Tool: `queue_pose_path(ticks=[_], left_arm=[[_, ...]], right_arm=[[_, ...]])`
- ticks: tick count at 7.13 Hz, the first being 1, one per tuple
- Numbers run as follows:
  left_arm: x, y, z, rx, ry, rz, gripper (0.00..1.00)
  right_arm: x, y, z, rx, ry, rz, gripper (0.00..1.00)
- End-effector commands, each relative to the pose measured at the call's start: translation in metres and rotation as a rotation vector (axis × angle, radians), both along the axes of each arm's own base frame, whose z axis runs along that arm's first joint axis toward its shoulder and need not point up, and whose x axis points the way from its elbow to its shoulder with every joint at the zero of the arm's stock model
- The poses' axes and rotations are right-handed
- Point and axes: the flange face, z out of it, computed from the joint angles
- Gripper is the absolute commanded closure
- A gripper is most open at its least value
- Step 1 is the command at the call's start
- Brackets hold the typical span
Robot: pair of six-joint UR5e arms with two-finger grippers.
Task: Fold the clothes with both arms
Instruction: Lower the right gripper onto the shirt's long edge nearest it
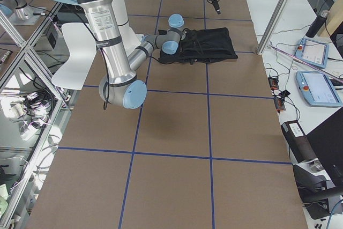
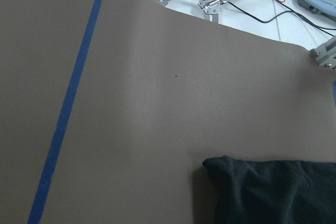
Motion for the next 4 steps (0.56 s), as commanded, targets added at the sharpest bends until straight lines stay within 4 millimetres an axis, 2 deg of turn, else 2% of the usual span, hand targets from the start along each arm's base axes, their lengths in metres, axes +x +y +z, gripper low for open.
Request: queue_pose_path(ticks=[1,3,4], left_arm=[[-0.005,0.011,0.007,-0.006,0.007,0.021,0.00],[-0.007,0.013,0.013,-0.008,0.007,0.023,0.00],[-0.007,0.013,0.013,-0.010,0.007,0.023,0.00]], right_arm=[[-0.062,0.058,-0.008,0.172,0.251,-0.034,0.08],[-0.081,0.056,0.008,0.193,0.312,-0.053,0.17],[-0.080,0.055,0.012,0.209,0.341,-0.072,0.19]])
